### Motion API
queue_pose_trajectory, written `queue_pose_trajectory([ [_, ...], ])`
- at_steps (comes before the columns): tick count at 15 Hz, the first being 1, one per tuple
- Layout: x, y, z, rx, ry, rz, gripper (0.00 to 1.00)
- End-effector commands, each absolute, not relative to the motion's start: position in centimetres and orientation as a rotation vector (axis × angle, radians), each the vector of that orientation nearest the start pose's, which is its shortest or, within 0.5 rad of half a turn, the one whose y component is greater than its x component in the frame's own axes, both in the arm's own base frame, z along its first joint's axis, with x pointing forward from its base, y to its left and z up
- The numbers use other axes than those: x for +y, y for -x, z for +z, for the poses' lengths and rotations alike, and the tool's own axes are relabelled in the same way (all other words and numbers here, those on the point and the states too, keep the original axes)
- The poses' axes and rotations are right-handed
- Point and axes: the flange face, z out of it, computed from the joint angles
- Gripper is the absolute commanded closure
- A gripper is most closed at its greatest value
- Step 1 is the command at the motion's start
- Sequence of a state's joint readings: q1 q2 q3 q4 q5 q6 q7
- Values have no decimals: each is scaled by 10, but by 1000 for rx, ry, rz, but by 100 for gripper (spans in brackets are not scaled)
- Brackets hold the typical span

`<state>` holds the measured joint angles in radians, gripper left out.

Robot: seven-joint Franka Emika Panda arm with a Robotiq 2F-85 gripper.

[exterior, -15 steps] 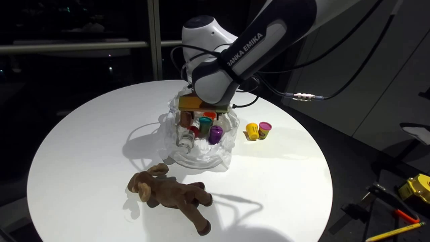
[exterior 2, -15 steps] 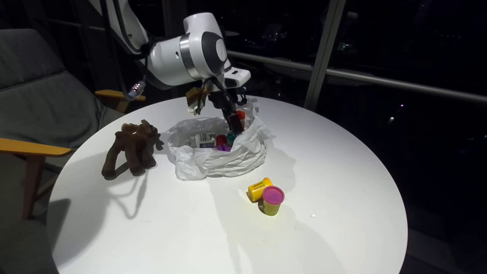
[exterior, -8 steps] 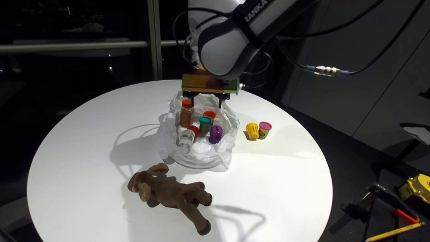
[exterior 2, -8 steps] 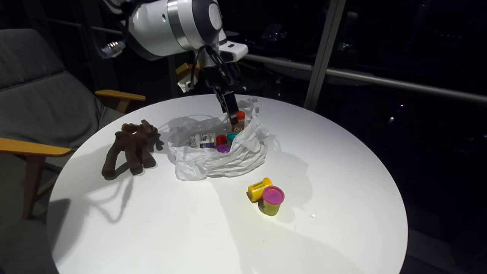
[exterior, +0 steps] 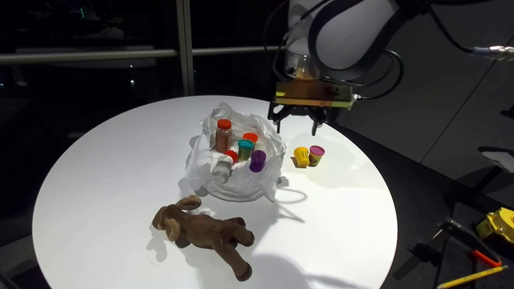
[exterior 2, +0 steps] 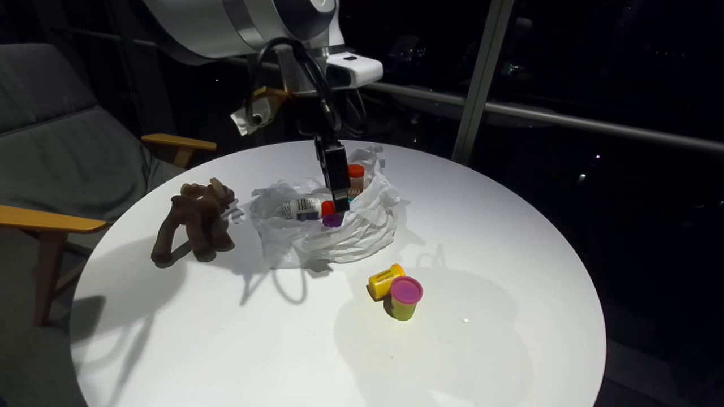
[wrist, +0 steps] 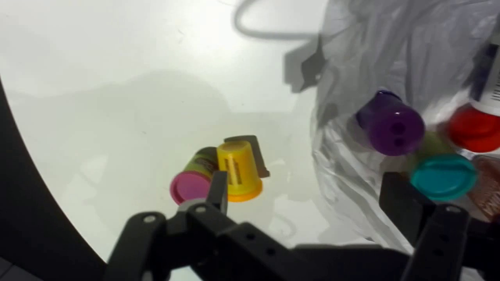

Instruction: Pick the objects on the table and put them in the plastic bag

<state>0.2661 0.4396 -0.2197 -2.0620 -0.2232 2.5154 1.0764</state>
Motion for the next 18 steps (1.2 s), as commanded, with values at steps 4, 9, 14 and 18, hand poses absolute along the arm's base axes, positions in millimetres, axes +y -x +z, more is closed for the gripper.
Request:
queue_pose_trajectory([
  [4, -50, -541, 197, 1639, 2744, -32, 0],
  [9, -95, -544, 171, 1949, 2444, -33, 0],
  [14, -109, -558, 149, 2073, 2299, -72, 0],
  [18, -117, -573, 143, 2146, 2215, -165, 0],
])
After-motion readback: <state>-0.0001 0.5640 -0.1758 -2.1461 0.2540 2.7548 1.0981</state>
